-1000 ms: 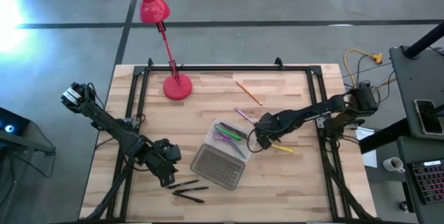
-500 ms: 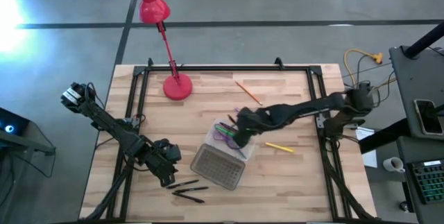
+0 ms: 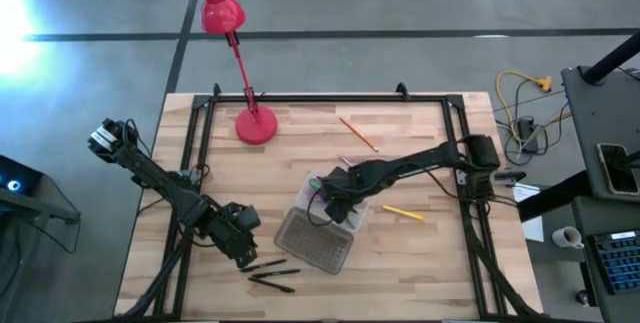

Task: Pick & place school supplies into a supply box
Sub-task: Put the black pen into the supply box, then put the yellow pen into the supply box

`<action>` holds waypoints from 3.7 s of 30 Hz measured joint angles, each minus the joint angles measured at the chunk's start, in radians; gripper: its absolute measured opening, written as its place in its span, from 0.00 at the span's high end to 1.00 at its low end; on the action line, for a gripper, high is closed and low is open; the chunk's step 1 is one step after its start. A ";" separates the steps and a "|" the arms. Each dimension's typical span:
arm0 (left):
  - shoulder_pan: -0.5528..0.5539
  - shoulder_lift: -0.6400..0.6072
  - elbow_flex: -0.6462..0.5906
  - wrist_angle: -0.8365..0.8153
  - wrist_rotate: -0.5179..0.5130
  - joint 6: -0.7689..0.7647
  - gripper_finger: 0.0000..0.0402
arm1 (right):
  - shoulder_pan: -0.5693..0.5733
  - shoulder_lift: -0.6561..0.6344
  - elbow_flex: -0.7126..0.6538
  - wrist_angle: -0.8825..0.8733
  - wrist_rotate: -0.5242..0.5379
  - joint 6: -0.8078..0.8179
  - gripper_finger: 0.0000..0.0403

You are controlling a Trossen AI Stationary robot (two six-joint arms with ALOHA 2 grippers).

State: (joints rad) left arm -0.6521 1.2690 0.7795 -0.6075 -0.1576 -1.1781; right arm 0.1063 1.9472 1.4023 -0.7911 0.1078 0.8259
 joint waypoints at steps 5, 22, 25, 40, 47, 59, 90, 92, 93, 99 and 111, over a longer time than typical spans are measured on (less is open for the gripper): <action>-0.005 0.018 0.000 0.029 0.002 0.031 0.63 | 0.031 -0.096 0.013 -0.044 0.161 -0.074 0.61; -0.076 0.439 0.194 0.136 -0.002 0.254 0.63 | 0.152 -0.291 -0.039 -0.381 0.511 0.087 0.38; -0.076 0.483 0.219 0.121 -0.008 0.217 0.63 | 0.157 -0.289 -0.050 -0.379 0.517 0.091 0.39; -0.067 0.505 0.194 0.014 0.023 0.152 0.96 | 0.169 -0.308 -0.093 -0.415 0.560 0.038 0.45; -0.094 0.378 0.361 -0.361 0.122 0.228 0.98 | 0.178 -0.464 -0.104 -0.595 0.649 0.166 0.50; 0.279 0.301 0.515 -0.389 -0.139 1.172 0.98 | 0.178 -0.618 -0.207 -0.586 0.726 0.282 0.57; 0.607 0.522 0.514 0.158 0.133 1.431 0.56 | 0.370 -0.629 -0.581 -0.190 0.149 0.101 0.50; 0.600 0.489 0.514 0.138 0.089 1.424 0.50 | 0.369 -0.629 -0.616 -0.170 0.153 0.101 0.49; 0.595 0.470 0.514 0.123 0.066 1.409 0.48 | 0.368 -0.625 -0.629 -0.166 0.153 0.101 0.48; 0.523 0.299 0.513 -0.021 0.020 1.185 0.47 | 0.367 -0.575 -0.692 -0.034 0.152 0.012 0.48; 0.247 0.001 0.296 -0.050 -0.088 0.643 0.57 | 0.354 -0.401 -0.728 0.089 0.189 -0.048 0.49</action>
State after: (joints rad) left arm -0.4051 1.2703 1.0754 -0.6572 -0.2456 -0.5346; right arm 0.4607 1.5464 0.6742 -0.7020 0.2966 0.7776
